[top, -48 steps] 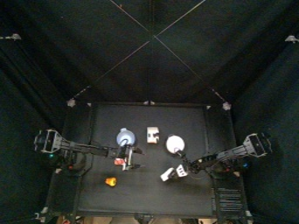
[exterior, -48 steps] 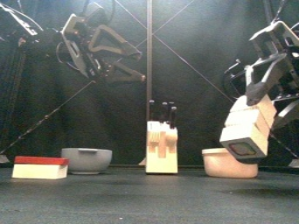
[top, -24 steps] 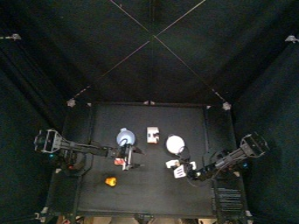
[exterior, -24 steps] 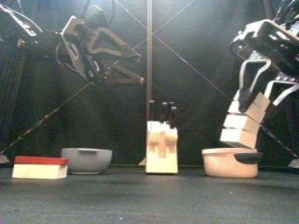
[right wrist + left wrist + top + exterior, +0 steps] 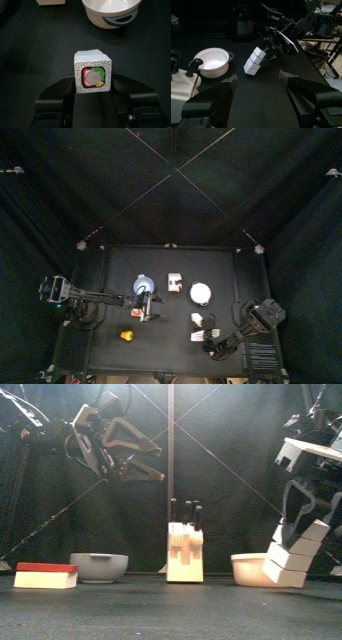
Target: Put sushi roll below pot
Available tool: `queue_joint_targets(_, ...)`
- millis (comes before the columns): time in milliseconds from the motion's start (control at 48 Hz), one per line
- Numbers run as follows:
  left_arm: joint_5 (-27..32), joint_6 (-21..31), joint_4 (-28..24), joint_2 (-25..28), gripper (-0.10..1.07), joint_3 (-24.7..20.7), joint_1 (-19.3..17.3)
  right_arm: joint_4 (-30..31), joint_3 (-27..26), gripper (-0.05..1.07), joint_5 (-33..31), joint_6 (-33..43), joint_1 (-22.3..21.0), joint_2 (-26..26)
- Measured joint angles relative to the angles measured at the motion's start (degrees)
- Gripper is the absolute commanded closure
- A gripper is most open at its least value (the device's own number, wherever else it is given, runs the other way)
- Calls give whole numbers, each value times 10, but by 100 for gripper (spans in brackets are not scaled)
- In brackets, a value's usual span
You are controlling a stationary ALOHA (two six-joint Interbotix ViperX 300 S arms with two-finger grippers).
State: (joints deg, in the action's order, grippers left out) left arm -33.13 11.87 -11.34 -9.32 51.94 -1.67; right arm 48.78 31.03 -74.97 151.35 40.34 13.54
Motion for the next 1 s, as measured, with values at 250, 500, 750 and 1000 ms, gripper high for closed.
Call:
queue_joint_targets(250, 0, 0, 0, 0, -2, 0, -4, -1, -12, 44, -35, 4, 10, 25)
queue_joint_targets(500, 0, 0, 0, 0, -2, 0, -5, 12, -13, 42, -57, 5, 5, 36)
queue_joint_targets(750, 0, 0, 0, 0, -2, 0, -5, 9, -31, 17, -54, 5, 6, 56)
queue_joint_targets(1000, 0, 0, 1, 0, -2, 0, -6, -1, -42, -2, -44, 4, 6, 66)
